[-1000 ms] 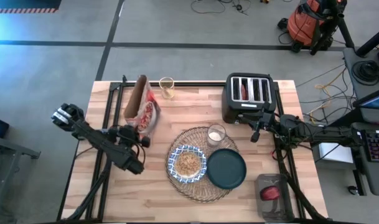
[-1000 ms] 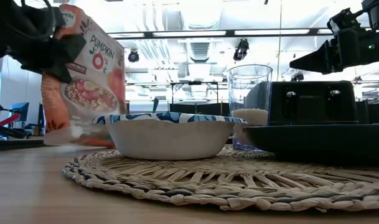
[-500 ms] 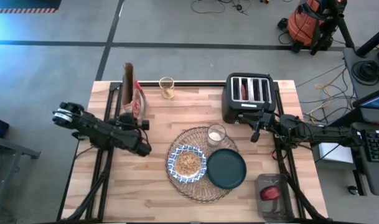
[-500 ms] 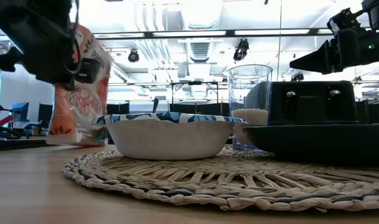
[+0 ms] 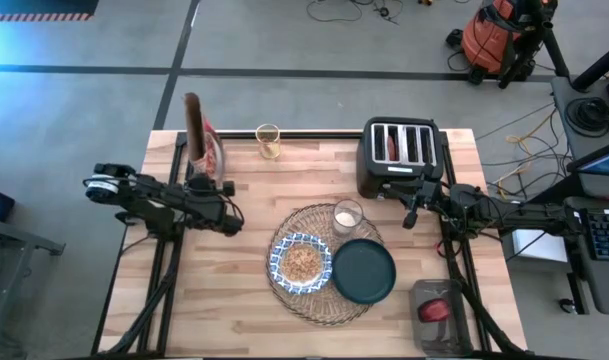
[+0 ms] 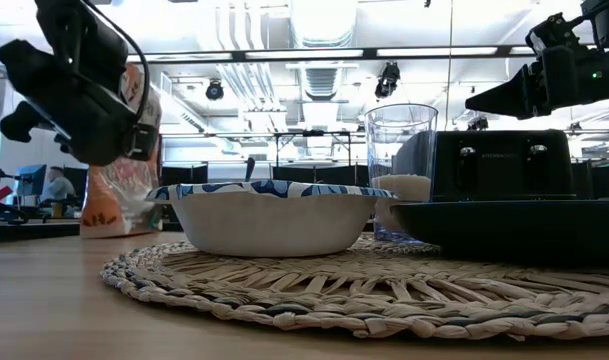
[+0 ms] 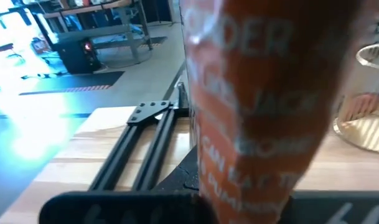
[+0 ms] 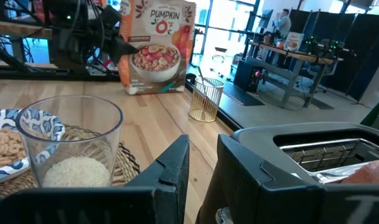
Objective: Arrange a breakfast setting
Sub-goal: Pour the brown cereal from the orange cereal box into the white patterned bowl
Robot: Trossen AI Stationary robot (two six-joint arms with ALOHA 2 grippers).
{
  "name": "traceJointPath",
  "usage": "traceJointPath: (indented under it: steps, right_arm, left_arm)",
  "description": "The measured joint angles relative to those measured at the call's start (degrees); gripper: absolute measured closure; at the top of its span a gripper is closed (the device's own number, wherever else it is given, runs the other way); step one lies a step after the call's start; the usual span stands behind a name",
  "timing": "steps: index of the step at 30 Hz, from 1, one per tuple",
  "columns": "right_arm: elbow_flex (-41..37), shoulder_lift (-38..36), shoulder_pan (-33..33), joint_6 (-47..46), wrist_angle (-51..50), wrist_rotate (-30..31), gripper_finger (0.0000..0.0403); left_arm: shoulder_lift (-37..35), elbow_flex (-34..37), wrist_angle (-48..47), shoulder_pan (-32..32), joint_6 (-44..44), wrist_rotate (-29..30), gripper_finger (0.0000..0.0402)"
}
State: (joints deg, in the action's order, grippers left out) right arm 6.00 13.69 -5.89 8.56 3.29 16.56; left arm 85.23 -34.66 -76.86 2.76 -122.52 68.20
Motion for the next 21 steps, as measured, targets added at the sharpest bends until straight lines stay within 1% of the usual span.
traceJointPath:
  steps: [11,21]
  right_arm:
    - [0.0,0.0,-0.02,0.0,0.0,0.0,0.033]
    - [0.0,0.0,-0.01,0.0,0.0,0.0,0.033]
  left_arm:
    - [0.0,3.17,-1.09,-0.8,0.72,-2.73,0.0401]
    - [0.0,2.56,-4.44,-0.96,0.76,-3.6,0.0401]
